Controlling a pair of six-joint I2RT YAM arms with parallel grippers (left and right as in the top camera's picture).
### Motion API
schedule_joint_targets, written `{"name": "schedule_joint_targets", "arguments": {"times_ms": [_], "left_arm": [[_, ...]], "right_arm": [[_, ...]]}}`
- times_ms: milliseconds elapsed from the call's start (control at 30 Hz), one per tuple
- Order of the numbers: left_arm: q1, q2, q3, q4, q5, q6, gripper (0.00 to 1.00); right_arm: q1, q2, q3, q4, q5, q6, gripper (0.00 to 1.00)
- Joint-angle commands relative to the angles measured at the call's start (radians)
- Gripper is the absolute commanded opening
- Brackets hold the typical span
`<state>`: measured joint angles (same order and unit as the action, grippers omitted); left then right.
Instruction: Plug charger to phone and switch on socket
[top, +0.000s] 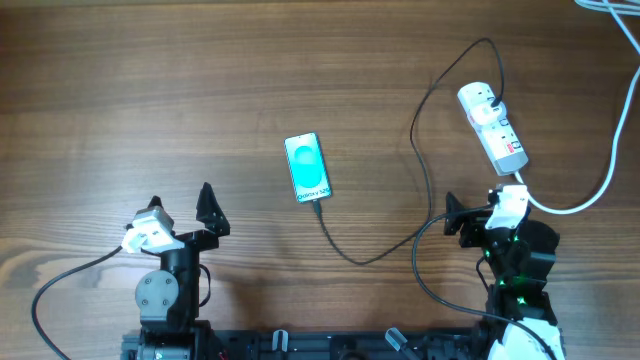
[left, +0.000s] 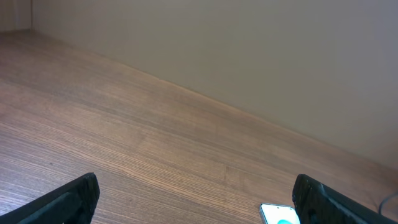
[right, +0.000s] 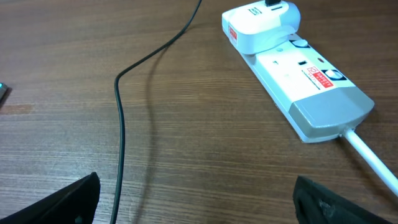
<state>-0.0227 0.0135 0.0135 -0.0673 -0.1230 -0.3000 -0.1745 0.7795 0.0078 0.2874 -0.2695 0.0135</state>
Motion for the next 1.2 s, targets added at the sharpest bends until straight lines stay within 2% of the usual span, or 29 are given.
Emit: {"name": "schedule_joint_targets", "arguments": {"times_ms": [0,133,267,500,633,767,900,1067,1167], "left_arm": [[0.01,-0.011,-0.008,0.004,-0.002,0.016,1.0],[0.01,-0.011,-0.008,0.004,-0.002,0.016,1.0],[0.01,-0.011,-0.008,0.004,-0.002,0.016,1.0],[0.01,-0.011,-0.008,0.004,-0.002,0.016,1.0],[0.01,-0.011,-0.008,0.004,-0.002,0.016,1.0],[0.01,-0.011,-0.008,0.004,-0.002,0.016,1.0],[0.01,-0.011,-0.008,0.004,-0.002,0.016,1.0],[0.01,-0.011,-0.008,0.004,-0.002,0.016,1.0],[0.01,-0.011,-0.008,0.004,-0.002,0.016,1.0]], "right_arm": [[0.004,-0.033,-0.003,-0.023,-0.015,-0.014,1.0],[0.004,-0.097,-0.003,-0.135,-0.009,-0.067,1.0],[0.004,-0.284,-0.003,-0.266,-0.009,-0.065,1.0],[0.006,-0.45,-0.003,-0.266,-0.04,0.073,1.0],[0.032,-0.484,-0.003,-0.266,-0.039,0.072,1.0],[0.084,-0.575,-0.003,-0.266,-0.036,0.046,1.0],[0.172,-0.678,-0.003,-0.266,-0.027,-0.101,1.0],[0.189,-0.777,-0.003,-0.267,-0.016,-0.115,1.0],[0.189,-0.776,-0.003,-0.266,-0.018,-0.111,1.0]]}}
